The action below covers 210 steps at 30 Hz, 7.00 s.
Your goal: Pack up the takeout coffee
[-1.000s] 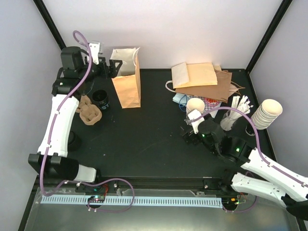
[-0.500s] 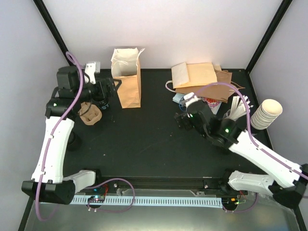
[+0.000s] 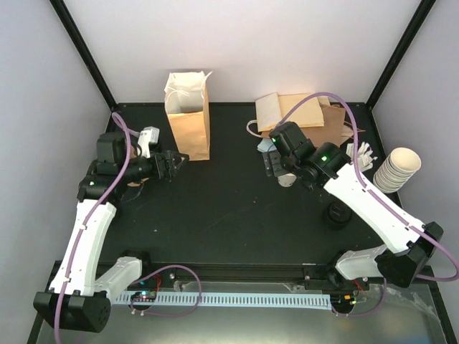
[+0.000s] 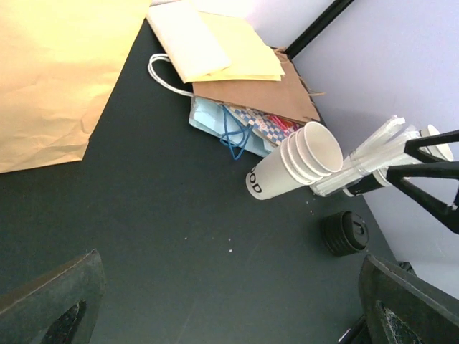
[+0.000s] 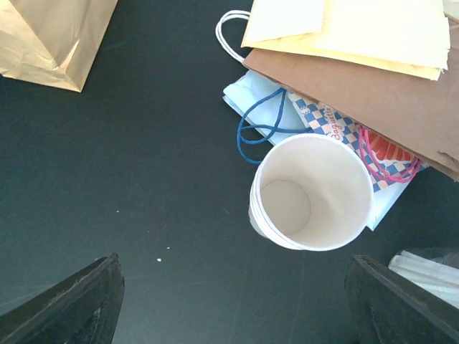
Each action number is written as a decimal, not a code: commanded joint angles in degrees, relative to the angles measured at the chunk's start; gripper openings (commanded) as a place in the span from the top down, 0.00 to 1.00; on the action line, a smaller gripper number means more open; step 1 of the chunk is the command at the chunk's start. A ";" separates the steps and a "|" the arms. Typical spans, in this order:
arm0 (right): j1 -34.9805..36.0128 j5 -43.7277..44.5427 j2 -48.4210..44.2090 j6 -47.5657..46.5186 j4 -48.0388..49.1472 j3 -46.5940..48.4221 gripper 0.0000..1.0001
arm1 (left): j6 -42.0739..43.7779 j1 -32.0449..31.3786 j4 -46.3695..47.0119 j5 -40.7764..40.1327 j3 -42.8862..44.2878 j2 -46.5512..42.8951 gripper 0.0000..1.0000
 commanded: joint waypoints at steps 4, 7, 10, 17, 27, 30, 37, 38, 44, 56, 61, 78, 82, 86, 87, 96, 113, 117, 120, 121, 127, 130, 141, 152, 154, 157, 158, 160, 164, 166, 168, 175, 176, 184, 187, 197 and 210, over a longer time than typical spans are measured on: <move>-0.37 -4.36 -0.09 -1.29 4.65 -1.19 0.06 | -0.59 -0.79 3.67 2.85 -1.01 -0.84 0.01; -0.62 -4.22 -0.24 -1.19 3.92 -0.15 0.00 | -2.16 -2.12 4.66 2.94 -1.57 -0.35 0.01; -2.16 -2.31 0.78 1.26 0.05 1.32 0.09 | -3.31 -5.77 4.48 2.45 -0.29 0.84 0.01; -7.68 -6.78 3.02 0.95 -4.35 2.14 0.35 | -3.19 -14.94 2.82 -2.75 1.18 0.85 0.01; -9.25 -8.31 8.45 -2.67 -5.86 3.09 0.63 | -1.81 -17.06 5.86 -5.35 -4.09 -1.41 0.01; -9.33 -8.11 10.56 -3.04 -5.78 3.50 0.65 | 0.05 -17.06 5.62 -5.17 -3.95 -0.74 0.01; -9.34 -7.21 14.00 -3.12 -5.28 4.03 0.65 | 3.43 -17.07 4.88 -5.77 -4.31 -0.89 0.01; -9.32 -7.25 14.58 -3.20 -5.19 4.28 0.66 | 3.58 -17.06 5.04 -6.02 -4.68 -1.09 0.01; -9.39 -6.92 17.00 -3.77 -4.04 5.40 0.69 | 5.24 -17.03 5.05 -6.92 -6.80 -2.53 0.01; -14.93 2.21 11.80 0.49 -6.63 8.35 0.67 | 10.01 -17.06 3.86 -10.48 -8.97 -6.60 0.01; -26.57 7.58 4.13 11.10 -10.44 9.07 0.63 | 8.76 -17.06 6.19 -9.02 -12.08 -7.69 0.01; -60.66 3.20 8.59 21.87 -18.77 15.58 0.64 | 5.25 -17.06 7.09 -2.82 -14.46 -6.76 0.01; -60.87 2.79 10.81 22.29 -18.08 15.51 0.63 | 5.10 -17.06 6.61 -2.72 -14.19 -6.19 0.01; -61.37 1.30 12.50 21.09 -16.37 15.28 0.65 | 5.16 -17.07 5.85 -3.04 -14.05 -5.99 0.01; -61.37 1.05 13.02 20.97 -16.35 15.48 0.66 | 5.24 -17.06 5.67 -3.17 -14.00 -6.05 0.01; -61.35 -1.64 16.19 19.50 -15.33 17.19 0.68 | 5.54 -17.12 4.78 -4.32 -14.35 -5.81 0.01; -61.35 -1.83 17.17 18.36 -17.05 22.25 0.67 | 6.26 -17.06 4.70 -4.28 -13.46 -4.18 0.01; -61.37 -2.27 18.48 18.17 -16.87 22.48 0.66 | 6.52 -17.09 4.23 -4.16 -12.95 -3.42 0.01; -61.37 -3.06 19.19 18.26 -16.69 22.07 0.67 | 6.56 -17.06 3.98 -4.12 -12.58 -2.86 0.01; -61.37 -3.08 19.32 18.32 -16.65 21.90 0.67 | 6.66 -17.11 3.85 -4.06 -12.46 -2.68 0.01; -61.37 -2.68 19.50 18.87 -16.17 20.77 0.68 | 7.10 -17.06 3.12 -4.17 -12.01 -2.14 0.01; -61.37 -2.30 19.44 18.97 -16.08 20.22 0.70 | 7.27 -17.04 3.12 -4.21 -12.04 -2.12 0.01; -61.37 -2.01 18.88 19.32 -15.80 19.19 0.80 | 7.55 -17.07 2.68 -4.40 -11.90 -2.03 0.01; -61.37 0.90 18.49 20.78 -20.08 24.28 0.99 | 7.47 -17.06 2.66 -4.38 -11.69 -1.86 0.01; -61.37 1.88 18.35 20.83 -21.09 25.44 0.99 | 7.47 -17.08 2.76 -4.31 -11.69 -1.75 0.01; -61.36 2.80 18.30 20.82 -22.44 27.41 0.99 | 7.47 -17.08 2.76 -4.26 -11.74 -1.60 0.01; -61.30 2.76 18.38 20.70 -22.94 28.18 0.99 | 7.45 -17.06 2.74 -4.13 -11.80 -1.59 0.01; -61.29 2.87 18.76 20.69 -24.27 30.18 0.99 | 7.47 -17.06 2.85 -4.12 -11.66 -1.55 0.01; -60.50 3.64 19.76 19.28 -27.87 38.39 0.99 | 7.59 -17.08 2.74 -4.12 -11.52 -1.50 0.01; -59.68 2.47 18.42 17.79 -27.91 40.93 0.99 | 7.54 -17.06 2.72 -4.12 -11.57 -1.51 0.01; -58.02 1.89 16.49 16.43 -27.70 43.58 0.99 | 7.62 -17.06 2.62 -4.25 -11.58 -1.59 0.01; -45.48 -9.10 6.20 5.07 -15.56 45.35 0.99 | 7.72 -17.06 2.31 -4.83 -11.73 -2.12 0.01; -43.57 -13.61 2.93 2.79 -10.73 40.99 0.99 | 7.73 -17.06 2.27 -5.05 -11.82 -2.12 0.01; -27.34 -40.38 -12.41 -2.30 9.77 14.15 0.99 | 7.69 -17.06 2.35 -6.57 -11.99 -1.89 0.01; -17.43 -37.20 -13.05 -4.46 10.00 5.41 0.99 | 7.40 -17.06 2.67 -7.59 -12.07 -2.09 0.01; 9.17 -8.96 -0.80 -5.43 3.32 -2.66 0.99 | 6.08 -16.97 3.40 -13.48 -13.42 -4.31 0.01; 16.26 -0.91 23.20 -16.97 8.98 8.80 0.99 | 0.87 -16.41 0.58 -26.58 -15.07 -6.24 0.01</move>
